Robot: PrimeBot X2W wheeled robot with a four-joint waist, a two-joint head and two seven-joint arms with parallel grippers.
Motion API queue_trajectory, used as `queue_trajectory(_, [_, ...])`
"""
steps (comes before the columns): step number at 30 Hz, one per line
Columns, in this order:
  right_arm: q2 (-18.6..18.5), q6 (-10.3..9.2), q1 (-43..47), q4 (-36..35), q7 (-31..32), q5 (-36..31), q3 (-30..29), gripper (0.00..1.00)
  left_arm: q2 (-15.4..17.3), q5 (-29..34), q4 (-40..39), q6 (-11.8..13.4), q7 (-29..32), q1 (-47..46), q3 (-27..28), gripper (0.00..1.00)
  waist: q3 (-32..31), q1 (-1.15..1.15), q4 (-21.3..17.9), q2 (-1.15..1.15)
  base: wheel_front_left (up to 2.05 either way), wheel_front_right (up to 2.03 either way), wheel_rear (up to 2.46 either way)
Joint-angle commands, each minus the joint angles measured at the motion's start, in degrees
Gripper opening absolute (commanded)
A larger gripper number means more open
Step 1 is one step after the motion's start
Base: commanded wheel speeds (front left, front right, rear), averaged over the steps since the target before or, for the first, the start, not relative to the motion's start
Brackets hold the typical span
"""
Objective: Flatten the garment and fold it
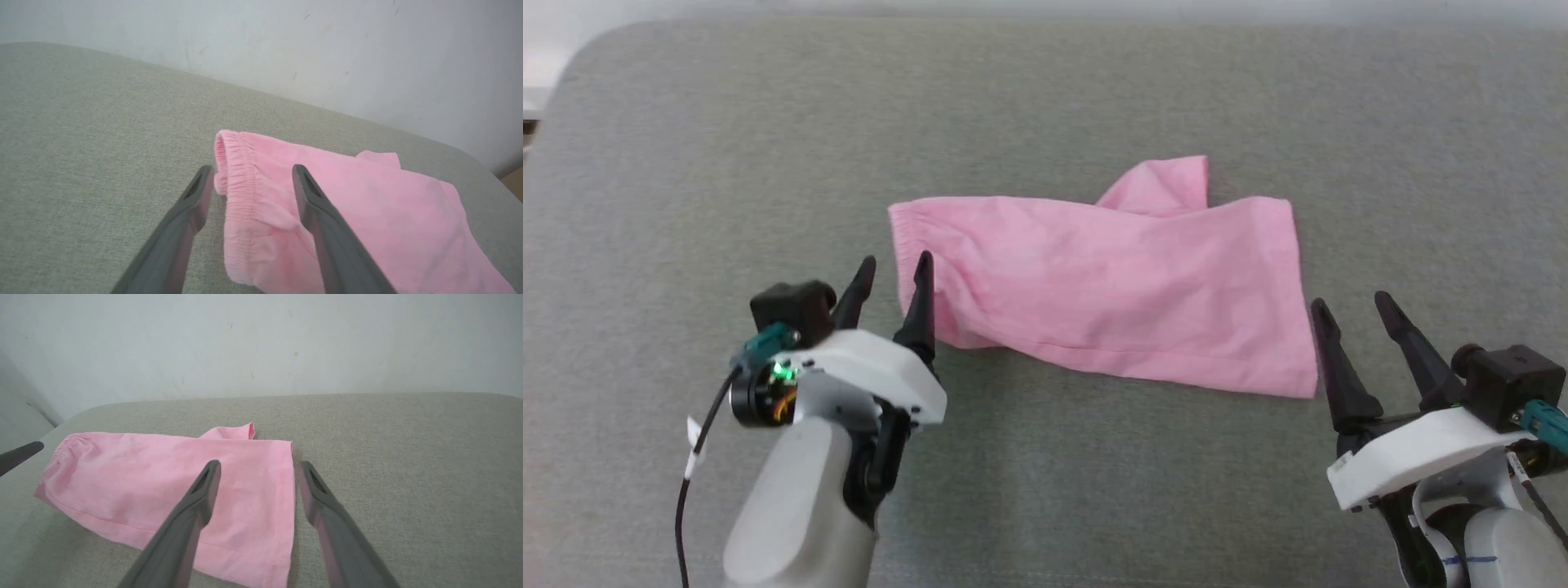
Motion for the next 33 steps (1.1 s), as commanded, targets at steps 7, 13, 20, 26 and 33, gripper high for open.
queue_trajectory(7, [0.13,-0.04,0.31,-1.08,0.57,0.58,0.23,1.0,1.48,-0.53,-7.65,1.22,4.34,6.37,-1.15,1.0,-1.01,0.01,2.51,0.0,0.0,0.0,0.0])
queue_trajectory(13, [0.13,-0.04,-0.17,-1.24,0.51,0.71,0.42,1.0,2.35,-1.12,-4.98,0.91,8.43,3.74,-1.73,1.0,0.15,0.01,0.8,0.0,0.0,0.0,0.0])
queue_trajectory(20, [0.13,-0.04,-0.54,-1.2,0.16,0.94,0.36,1.0,3.67,-1.88,-1.15,1.67,14.38,1.06,-1.9,1.0,1.21,0.01,-1.49,0.0,0.0,0.0,0.0])
queue_trajectory(26, [0.13,-0.04,-0.47,-0.78,-0.28,1.17,-0.02,1.0,4.21,-2.08,-1.74,1.51,15.31,1.41,-2.39,0.0,1.33,0.01,-2.31,0.0,0.0,0.0,0.0])
queue_trajectory(33, [0.13,-0.04,-0.17,0.27,0.2,0.27,-0.99,1.0,4.0,-1.64,-5.2,2.37,13.03,5.0,-2.91,0.0,0.12,0.01,-1.49,0.0,0.0,0.0,0.0])
